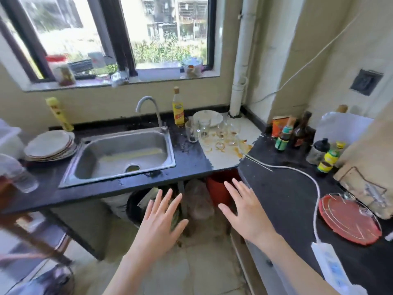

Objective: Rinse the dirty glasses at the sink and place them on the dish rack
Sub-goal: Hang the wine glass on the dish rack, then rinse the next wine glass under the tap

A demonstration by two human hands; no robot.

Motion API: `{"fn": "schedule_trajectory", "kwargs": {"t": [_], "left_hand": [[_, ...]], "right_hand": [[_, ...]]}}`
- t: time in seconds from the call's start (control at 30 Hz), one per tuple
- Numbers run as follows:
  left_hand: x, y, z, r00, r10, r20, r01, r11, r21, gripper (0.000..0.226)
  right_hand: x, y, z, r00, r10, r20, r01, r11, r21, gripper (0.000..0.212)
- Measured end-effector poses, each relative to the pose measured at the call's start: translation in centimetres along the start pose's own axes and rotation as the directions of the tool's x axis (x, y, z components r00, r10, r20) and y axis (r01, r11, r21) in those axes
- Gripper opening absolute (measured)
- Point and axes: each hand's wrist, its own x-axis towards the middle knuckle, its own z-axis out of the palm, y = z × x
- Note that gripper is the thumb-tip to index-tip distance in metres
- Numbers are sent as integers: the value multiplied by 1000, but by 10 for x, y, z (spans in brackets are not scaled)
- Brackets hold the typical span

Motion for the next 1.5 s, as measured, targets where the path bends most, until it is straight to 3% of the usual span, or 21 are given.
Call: {"fn": "schedule_trajectory", "kwargs": {"t": [0.27,0.53,0.7,0.8,0.97,1.03,1.13,1.3,1.43,1.5], "left_hand": [[103,-42,-2,989,-150,15,149,989,16,101],[225,-87,19,991,-89,103,89,996,9,107],[308,-123,26,991,9,134,-6,1000,-29,106],[351,-147,27,990,63,128,-65,998,12,93],[407,-167,26,977,53,207,-84,986,146,70],[423,-170,26,975,50,217,-84,985,151,67],[440,-174,32,976,68,206,-79,996,48,90],[439,-163,50,968,-54,244,54,999,8,110],[433,-149,64,944,-95,315,107,994,-19,112],[433,-145,66,942,-105,320,116,993,-16,99]], "right_hand": [[139,16,7,999,-41,28,41,999,-9,60],[264,41,21,997,45,63,-43,998,-34,59],[356,67,42,970,242,16,-242,969,-42,60],[402,87,44,911,412,-15,-412,910,-50,66],[461,114,41,854,519,32,-516,853,-77,76],[476,123,46,844,528,96,-517,848,-118,81],[487,130,58,824,534,191,-506,844,-175,84],[487,141,69,873,458,168,-421,881,-215,66],[488,144,64,912,354,209,-326,932,-157,66],[488,136,58,921,300,248,-281,953,-111,65]]}}
